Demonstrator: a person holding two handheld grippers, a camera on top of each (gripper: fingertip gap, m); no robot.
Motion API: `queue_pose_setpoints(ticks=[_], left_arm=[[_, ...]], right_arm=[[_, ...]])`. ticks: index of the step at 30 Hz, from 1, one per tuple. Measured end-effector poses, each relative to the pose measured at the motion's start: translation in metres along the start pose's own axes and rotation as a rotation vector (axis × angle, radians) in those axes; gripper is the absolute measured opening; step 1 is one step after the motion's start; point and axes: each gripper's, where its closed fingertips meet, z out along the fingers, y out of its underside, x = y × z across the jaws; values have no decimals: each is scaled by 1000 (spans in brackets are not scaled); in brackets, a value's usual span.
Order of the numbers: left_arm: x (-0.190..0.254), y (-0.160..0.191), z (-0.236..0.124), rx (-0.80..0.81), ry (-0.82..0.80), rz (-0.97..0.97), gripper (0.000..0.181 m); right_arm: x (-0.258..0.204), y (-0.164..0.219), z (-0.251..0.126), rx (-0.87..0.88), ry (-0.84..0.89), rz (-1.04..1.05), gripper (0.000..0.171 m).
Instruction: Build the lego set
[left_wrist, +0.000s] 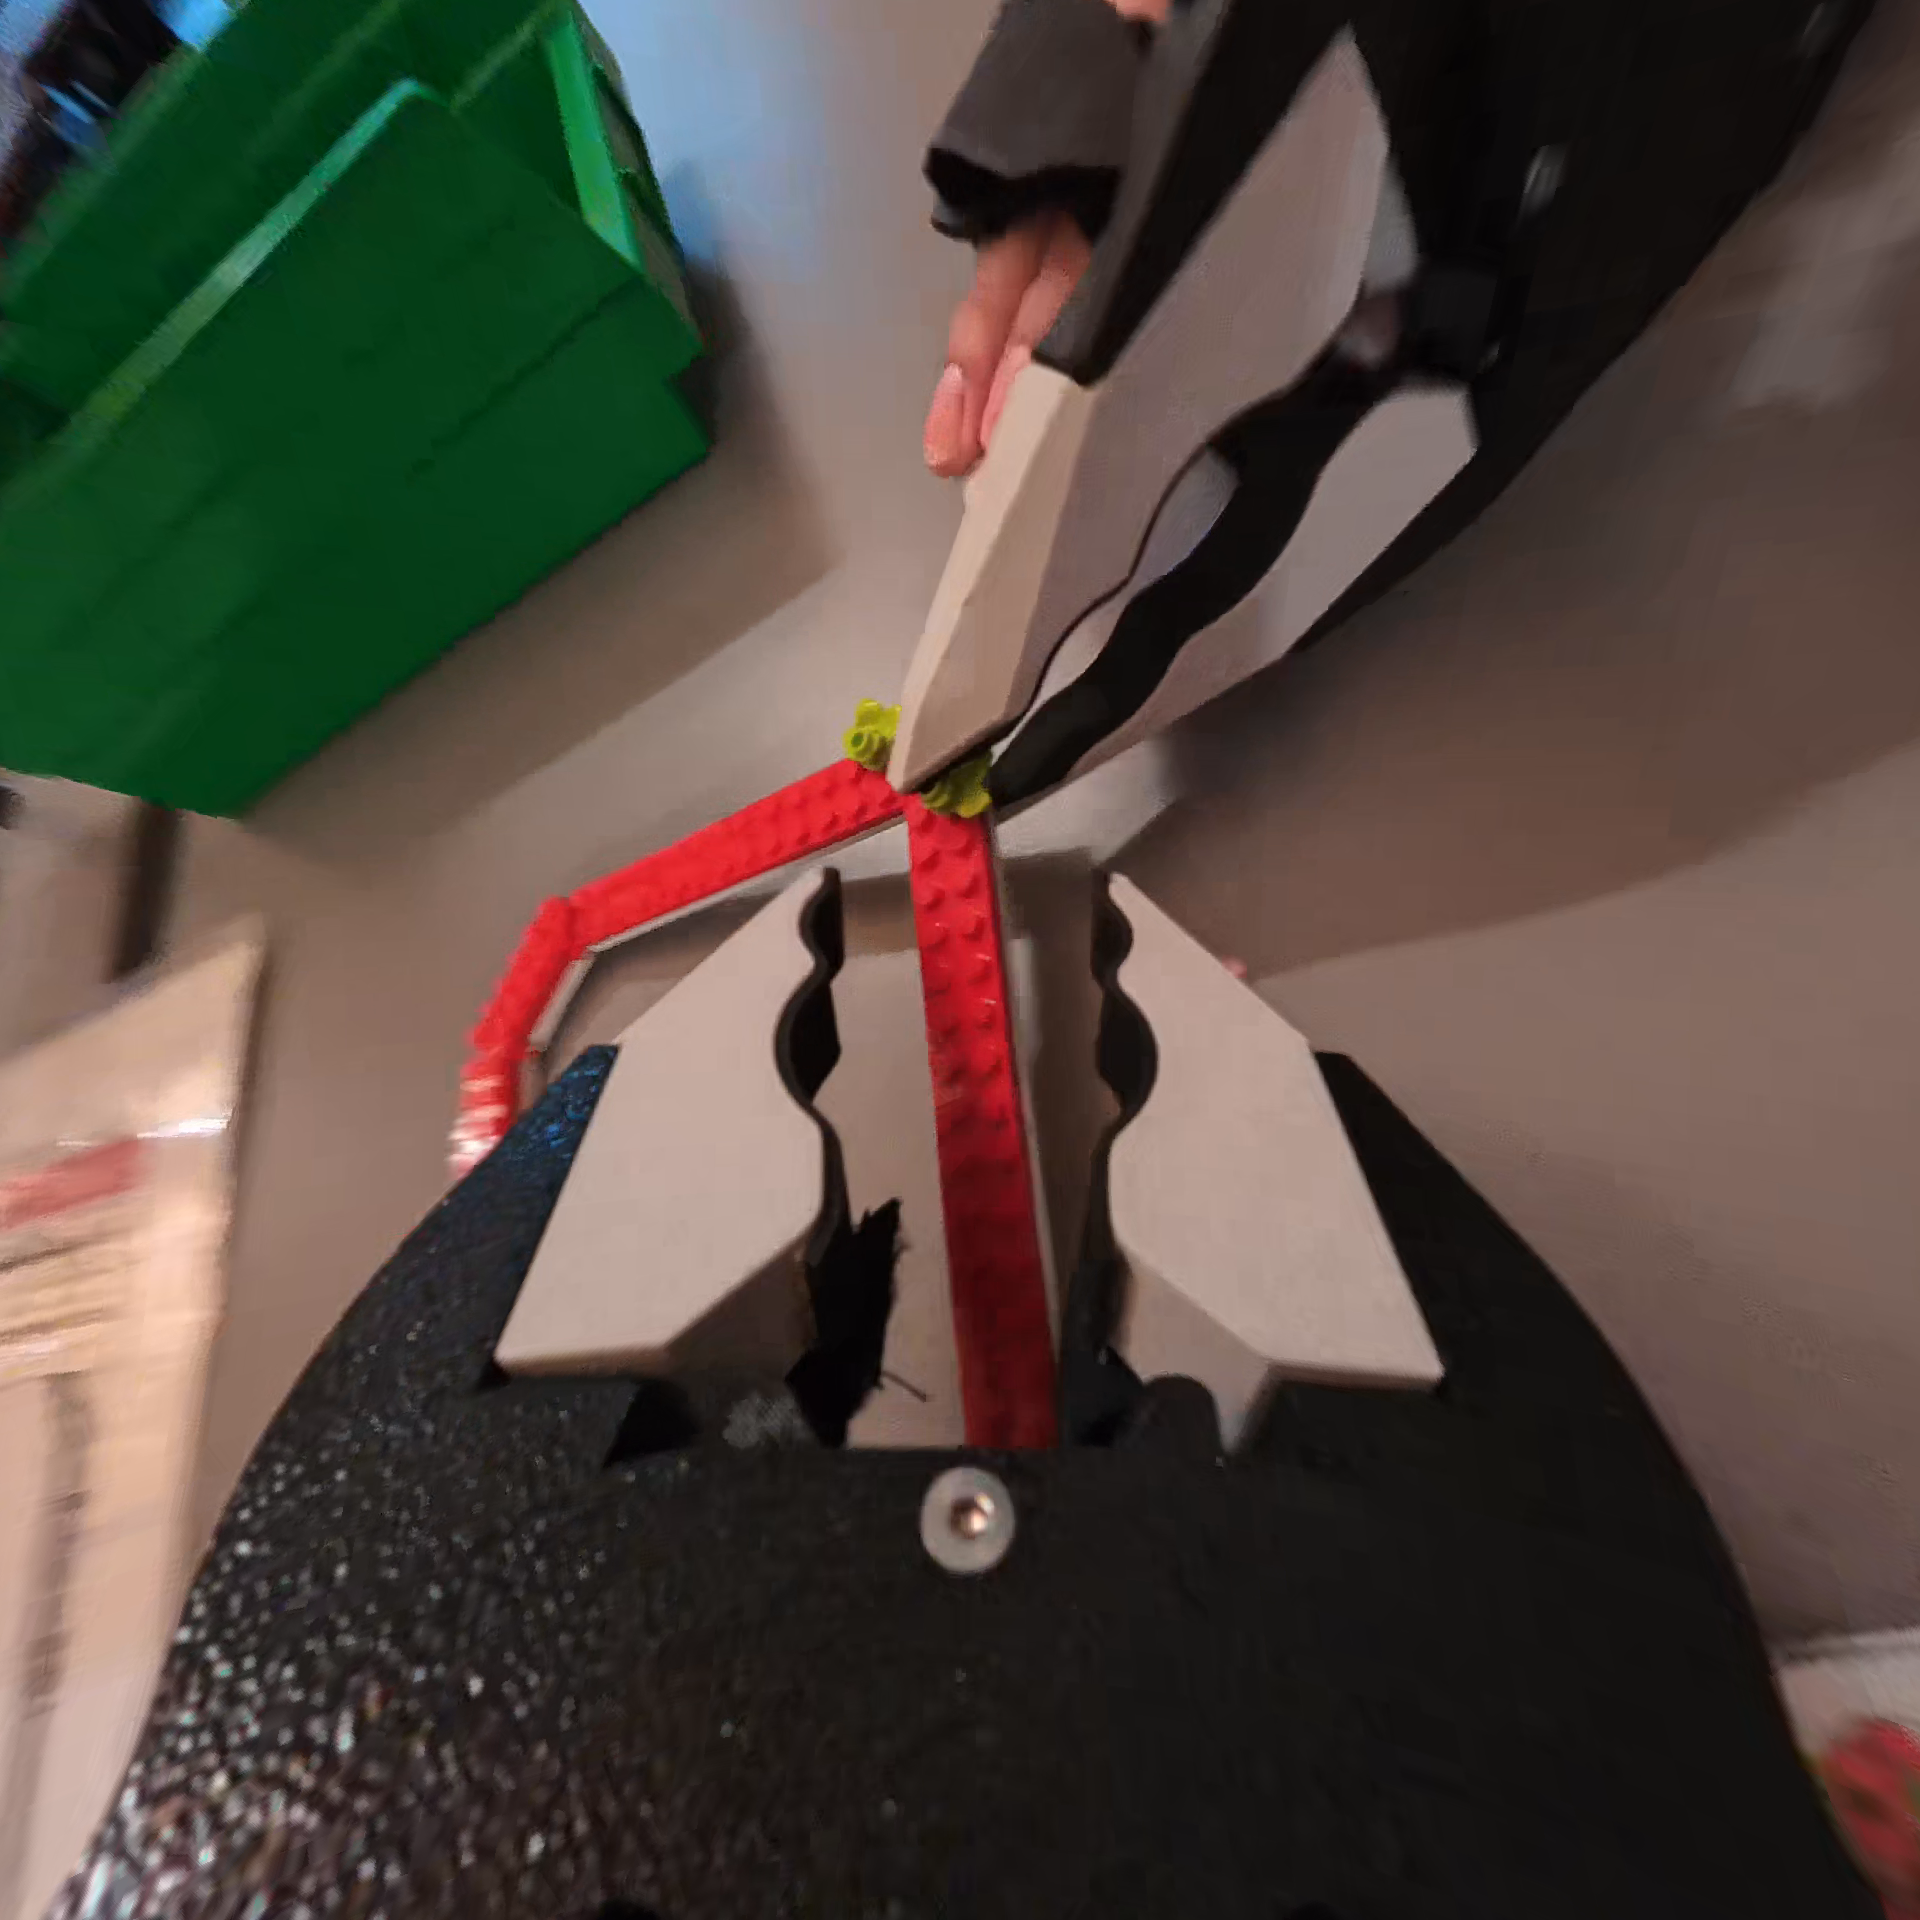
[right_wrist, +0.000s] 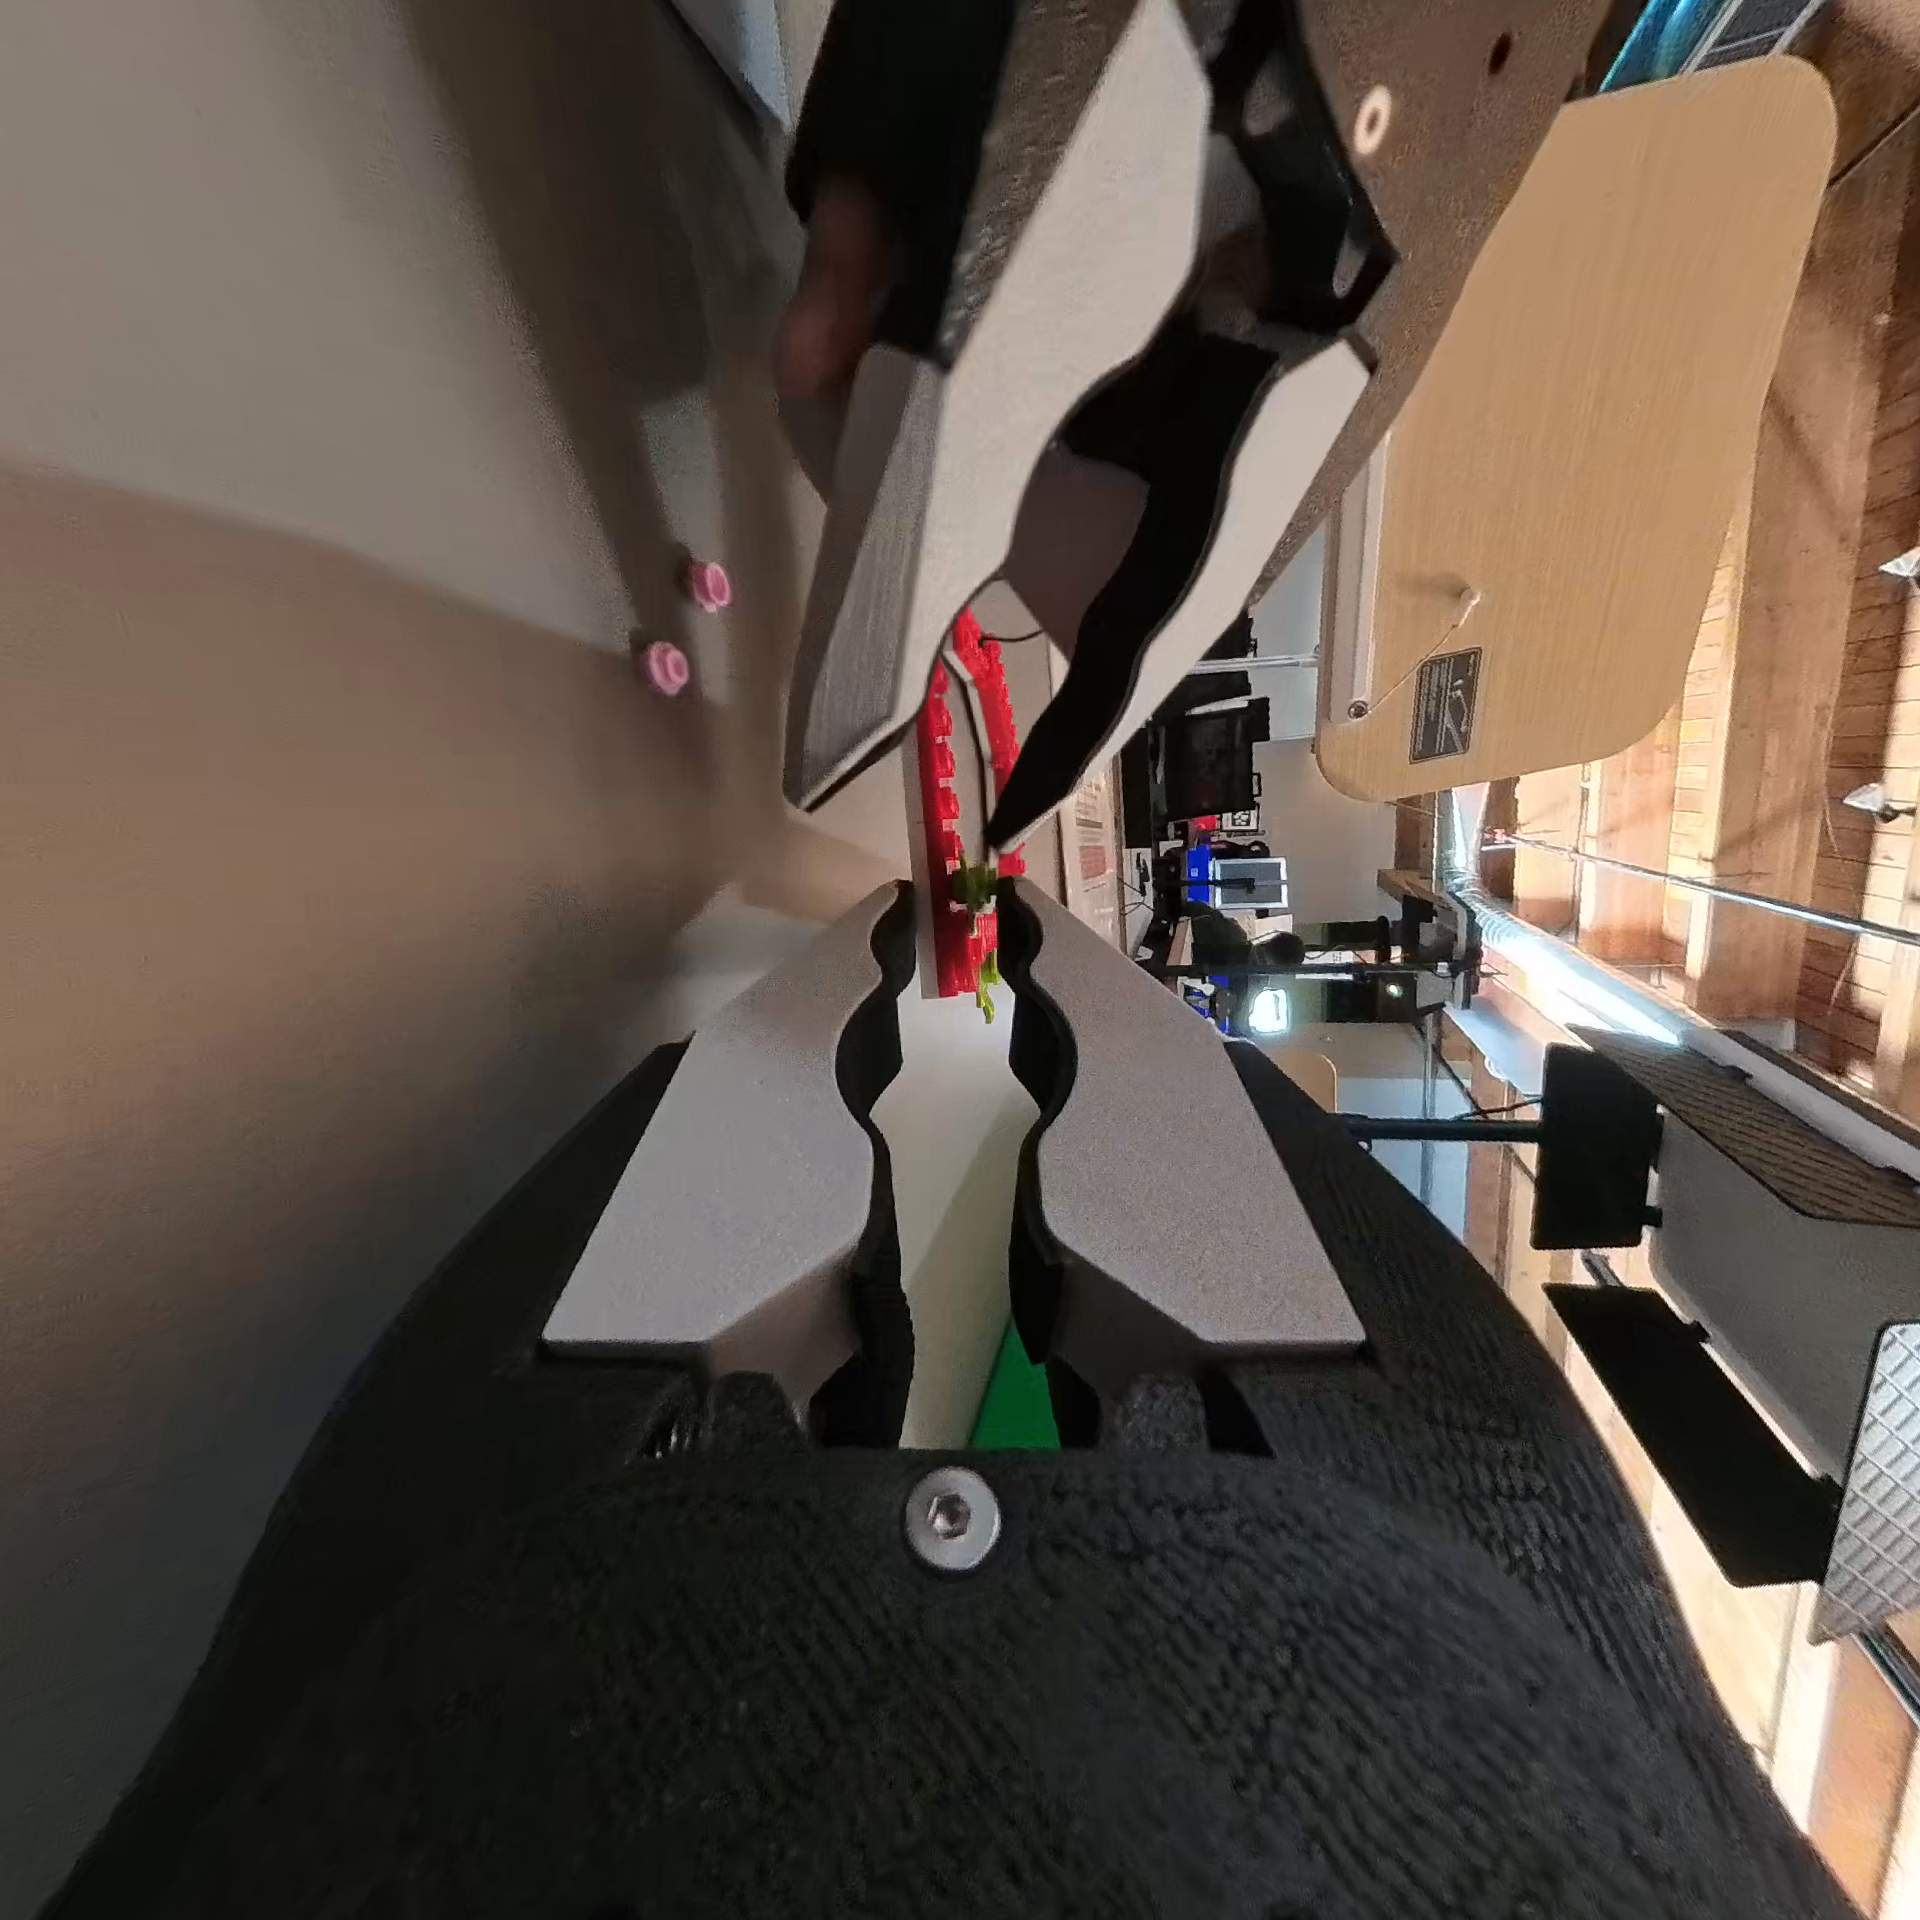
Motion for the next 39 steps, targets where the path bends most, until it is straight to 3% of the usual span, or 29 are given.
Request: queue_pose_setpoints(ticks=[6, 9, 39], left_arm=[[-9, 1, -2, -71, -280, 505, 16], [-9, 1, -3, -93, -357, 651, 11], [-12, 1, 0, -137, -366, 569, 8]], right_arm=[[3, -3, 1, 3, 20, -17, 14], [2, -4, 1, 7, 20, -22, 14], [2, 1, 4, -63, 43, -97, 14]])
